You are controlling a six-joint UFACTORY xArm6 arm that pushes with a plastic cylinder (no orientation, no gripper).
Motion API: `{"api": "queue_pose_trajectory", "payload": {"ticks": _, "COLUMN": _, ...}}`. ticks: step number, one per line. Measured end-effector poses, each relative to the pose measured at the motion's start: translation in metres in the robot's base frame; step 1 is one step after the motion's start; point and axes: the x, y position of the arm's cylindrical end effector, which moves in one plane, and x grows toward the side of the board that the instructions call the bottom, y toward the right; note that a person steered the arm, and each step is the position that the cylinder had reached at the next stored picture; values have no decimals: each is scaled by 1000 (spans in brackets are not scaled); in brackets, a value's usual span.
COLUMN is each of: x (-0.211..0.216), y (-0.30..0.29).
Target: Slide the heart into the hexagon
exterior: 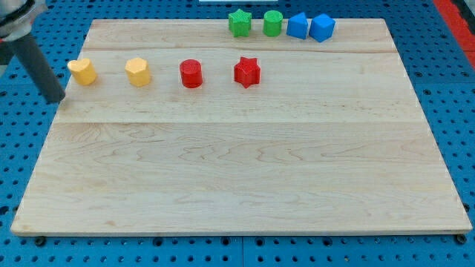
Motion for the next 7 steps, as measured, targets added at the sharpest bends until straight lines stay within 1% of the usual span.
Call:
{"api": "queue_pose_trajectory", "payload": {"ticks": 1, "x": -19, "y": -5}}
{"api": "queue_pose_trajectory", "payload": {"ticks": 2, "x": -19, "y": -9}}
{"api": "queue_pose_trajectory", "payload": {"ticks": 3, "x": -48, "y": 4}}
{"api": "queue_pose_trajectory", "payload": {"ticks": 5, "x": -21, "y": 95}}
{"api": "queue_pose_trajectory", "payload": {"ticks": 6, "x": 2, "y": 87}}
{"api": "queue_pose_trajectory", "payload": {"ticks": 7, "x": 44, "y": 80}}
